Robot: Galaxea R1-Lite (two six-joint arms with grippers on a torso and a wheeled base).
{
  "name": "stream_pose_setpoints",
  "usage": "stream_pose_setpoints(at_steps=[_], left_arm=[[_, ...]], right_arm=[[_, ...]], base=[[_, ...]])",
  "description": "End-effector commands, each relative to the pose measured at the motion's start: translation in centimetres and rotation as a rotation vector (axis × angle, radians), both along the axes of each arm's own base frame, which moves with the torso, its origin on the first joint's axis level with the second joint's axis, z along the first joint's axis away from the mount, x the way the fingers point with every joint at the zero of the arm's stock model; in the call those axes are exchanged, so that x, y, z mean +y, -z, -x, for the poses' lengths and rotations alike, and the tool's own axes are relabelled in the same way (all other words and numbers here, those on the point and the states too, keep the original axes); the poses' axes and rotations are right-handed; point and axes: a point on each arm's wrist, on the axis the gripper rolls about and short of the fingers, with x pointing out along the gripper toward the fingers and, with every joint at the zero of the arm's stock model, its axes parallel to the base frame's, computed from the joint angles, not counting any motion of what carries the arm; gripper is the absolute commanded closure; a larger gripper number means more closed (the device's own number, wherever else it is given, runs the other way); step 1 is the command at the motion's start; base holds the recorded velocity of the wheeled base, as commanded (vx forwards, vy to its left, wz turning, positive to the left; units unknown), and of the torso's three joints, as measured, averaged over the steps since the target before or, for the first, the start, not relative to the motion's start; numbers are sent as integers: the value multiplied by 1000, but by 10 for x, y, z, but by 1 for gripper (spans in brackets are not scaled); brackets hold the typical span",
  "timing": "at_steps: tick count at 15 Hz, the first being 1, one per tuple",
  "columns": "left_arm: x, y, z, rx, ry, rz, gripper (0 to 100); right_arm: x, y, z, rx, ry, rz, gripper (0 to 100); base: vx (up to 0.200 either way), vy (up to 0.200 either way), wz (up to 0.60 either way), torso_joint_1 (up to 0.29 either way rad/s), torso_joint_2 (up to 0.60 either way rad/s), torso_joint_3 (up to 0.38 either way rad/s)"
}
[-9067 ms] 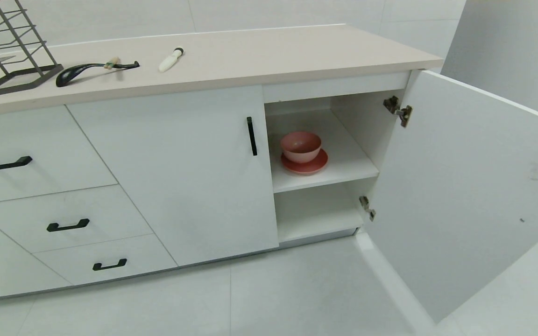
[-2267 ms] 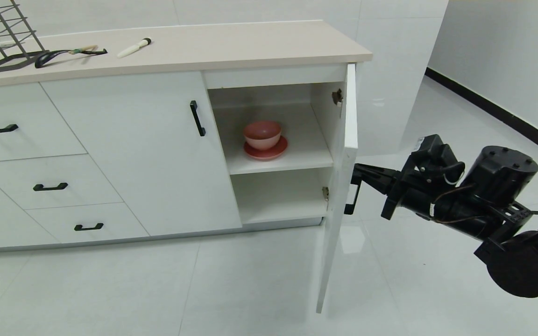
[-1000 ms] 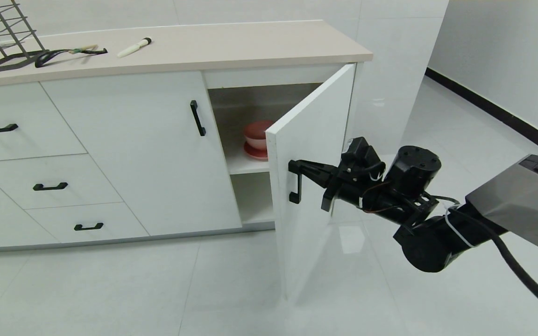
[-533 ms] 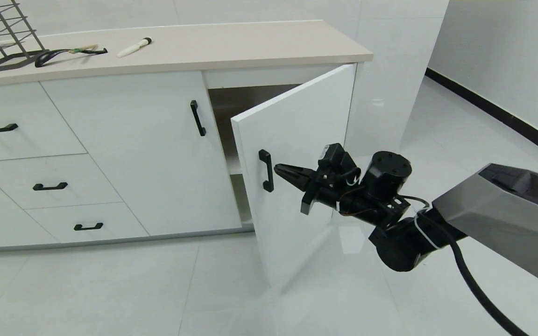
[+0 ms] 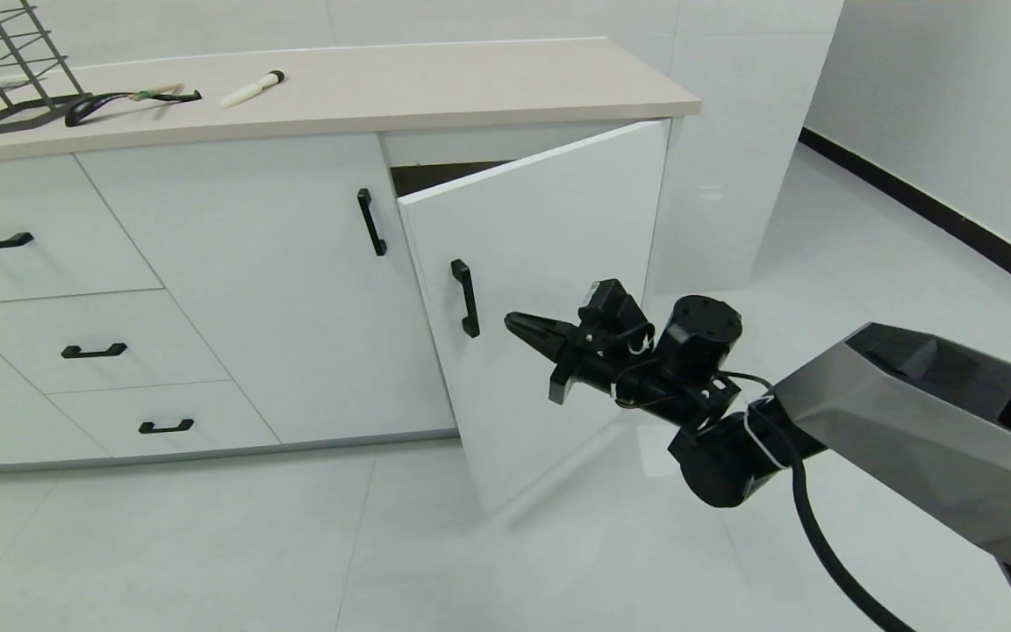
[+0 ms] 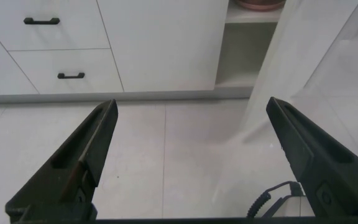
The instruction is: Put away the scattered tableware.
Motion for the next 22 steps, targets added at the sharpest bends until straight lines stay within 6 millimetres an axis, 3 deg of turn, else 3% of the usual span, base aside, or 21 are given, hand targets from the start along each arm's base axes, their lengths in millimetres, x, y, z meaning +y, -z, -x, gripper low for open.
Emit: stream_pose_setpoints(at_steps=[1,7,9,11,12,13,14,15,16,17,19,22], left_arm=[[0,0,0,-1,0,1,0],[0,0,0,0,-2,3,0],[0,0,0,0,-2,13,0],[0,0,0,-1,-2,15,0],[0,0,0,-1,-2,15,0],[0,0,0,-1,-2,15,0],[0,0,0,0,-2,13,0],[0,0,0,-1,0,6,0],[0,0,0,-1,3,1,0],[0,0,0,1,1,-23,0],[0,0,0,3,0,-43,0],[0,0,0,3,0,-33,0]], right_arm=[[-3,-1,4,9,1,8,100],[-51,-48,75,33,-1,31,100],[-72,-74,125,14,-34,15,100],[-112,-79,169,29,-15,26,100],[-122,-78,177,34,3,28,100],[-163,-74,201,39,96,32,100],[-210,-73,243,-16,248,5,100],[-233,-73,279,-104,337,-29,100],[-242,-71,297,-151,378,-41,100],[-254,-66,334,-239,459,-74,100],[-260,-54,357,-205,565,-88,100],[-266,-1,391,40,670,-75,100]], base=[[0,0,0,0,0,0],[0,0,0,0,0,0],[0,0,0,0,0,0],[0,0,0,0,0,0],[0,0,0,0,0,0],[0,0,0,0,0,0],[0,0,0,0,0,0],[0,0,0,0,0,0],[0,0,0,0,0,0],[0,0,0,0,0,0],[0,0,0,0,0,0],[0,0,0,0,0,0]])
